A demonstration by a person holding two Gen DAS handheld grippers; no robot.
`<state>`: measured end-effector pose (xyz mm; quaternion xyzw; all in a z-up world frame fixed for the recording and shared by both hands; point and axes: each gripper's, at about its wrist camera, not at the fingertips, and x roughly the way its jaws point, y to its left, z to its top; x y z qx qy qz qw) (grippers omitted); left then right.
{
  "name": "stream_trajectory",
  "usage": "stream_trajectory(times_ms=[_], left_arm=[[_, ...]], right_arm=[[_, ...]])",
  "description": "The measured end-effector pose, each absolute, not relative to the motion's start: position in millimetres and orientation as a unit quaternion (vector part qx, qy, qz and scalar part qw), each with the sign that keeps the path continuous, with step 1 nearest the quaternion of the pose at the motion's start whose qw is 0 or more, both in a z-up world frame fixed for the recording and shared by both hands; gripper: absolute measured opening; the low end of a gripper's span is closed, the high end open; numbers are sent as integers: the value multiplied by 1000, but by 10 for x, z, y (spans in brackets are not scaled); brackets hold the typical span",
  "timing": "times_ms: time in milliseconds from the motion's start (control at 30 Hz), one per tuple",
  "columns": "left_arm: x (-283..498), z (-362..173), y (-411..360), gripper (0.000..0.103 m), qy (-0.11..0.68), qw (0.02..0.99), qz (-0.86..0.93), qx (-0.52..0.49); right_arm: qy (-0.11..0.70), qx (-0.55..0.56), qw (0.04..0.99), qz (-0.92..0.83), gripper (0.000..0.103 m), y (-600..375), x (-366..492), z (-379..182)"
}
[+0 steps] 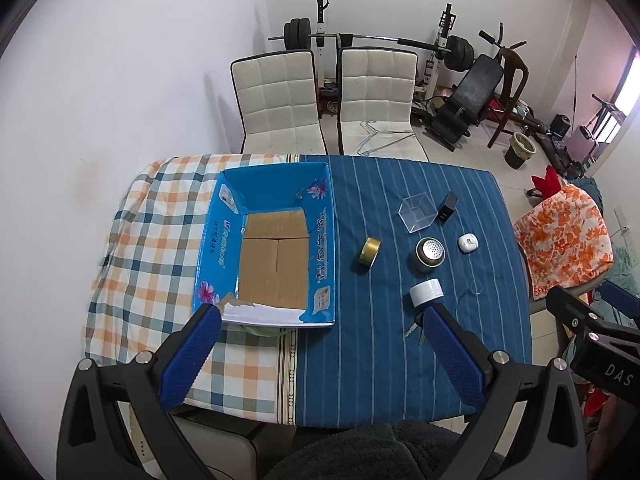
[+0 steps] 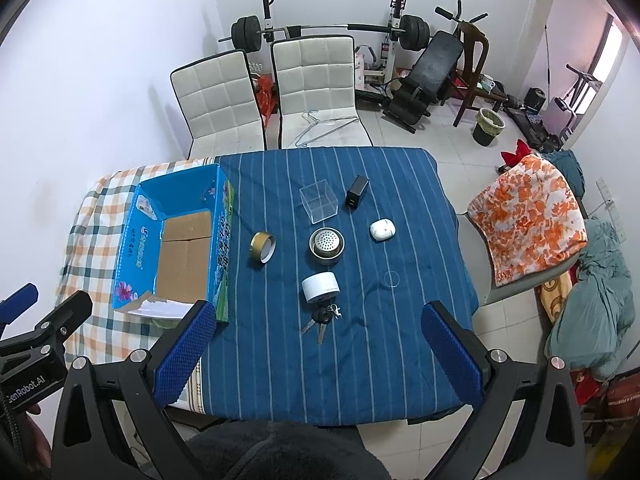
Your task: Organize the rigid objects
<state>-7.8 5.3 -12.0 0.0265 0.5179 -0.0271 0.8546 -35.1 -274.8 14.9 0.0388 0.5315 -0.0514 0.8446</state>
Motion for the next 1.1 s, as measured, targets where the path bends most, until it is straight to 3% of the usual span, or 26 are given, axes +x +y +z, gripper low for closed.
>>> stream_trajectory(times_ms=[1100], left_arm=[[-36,-83,79,103,508,860,-51,7]], right_arm=[[522,43,850,-56,103,-2838,-327,262]])
